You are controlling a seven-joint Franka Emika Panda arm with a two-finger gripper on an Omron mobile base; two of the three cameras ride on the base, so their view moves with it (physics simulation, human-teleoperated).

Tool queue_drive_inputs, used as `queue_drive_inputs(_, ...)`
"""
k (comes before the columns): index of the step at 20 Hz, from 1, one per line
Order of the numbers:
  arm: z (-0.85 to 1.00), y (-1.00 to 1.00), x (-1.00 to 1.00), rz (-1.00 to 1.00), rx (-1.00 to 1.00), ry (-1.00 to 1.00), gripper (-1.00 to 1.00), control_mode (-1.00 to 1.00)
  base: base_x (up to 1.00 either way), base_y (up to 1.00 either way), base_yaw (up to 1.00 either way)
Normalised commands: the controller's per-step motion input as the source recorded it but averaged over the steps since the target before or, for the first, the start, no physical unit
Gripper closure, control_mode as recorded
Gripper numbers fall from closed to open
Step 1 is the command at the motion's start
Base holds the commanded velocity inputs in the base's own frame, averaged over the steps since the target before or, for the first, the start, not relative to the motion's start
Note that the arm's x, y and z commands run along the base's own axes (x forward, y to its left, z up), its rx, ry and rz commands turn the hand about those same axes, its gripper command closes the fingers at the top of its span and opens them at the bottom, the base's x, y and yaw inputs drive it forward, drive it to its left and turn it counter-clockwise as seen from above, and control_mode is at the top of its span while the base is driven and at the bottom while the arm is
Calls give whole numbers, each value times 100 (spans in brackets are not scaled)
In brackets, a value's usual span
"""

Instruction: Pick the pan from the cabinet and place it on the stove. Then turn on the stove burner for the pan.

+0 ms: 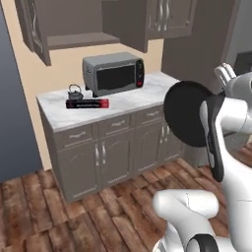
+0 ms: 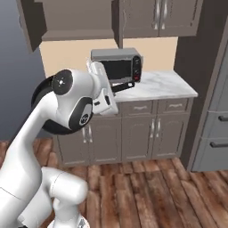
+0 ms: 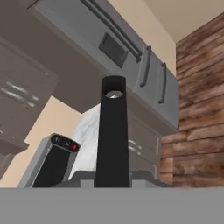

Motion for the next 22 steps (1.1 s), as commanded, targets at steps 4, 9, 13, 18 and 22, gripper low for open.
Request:
queue_drive_inputs(4,0,0,0,0,0,0,100,100,-42,0,-40)
queue_drive_inputs(9,0,0,0,0,0,0,100,100,-35,0,-41)
queue_drive_inputs(13,0,0,0,0,0,0,100,100,-27,3,-41)
queue_drive_inputs(18,0,0,0,0,0,0,100,100,-24,6,-43)
queue_drive_inputs(22,0,0,0,0,0,0,100,100,-26,9,-43)
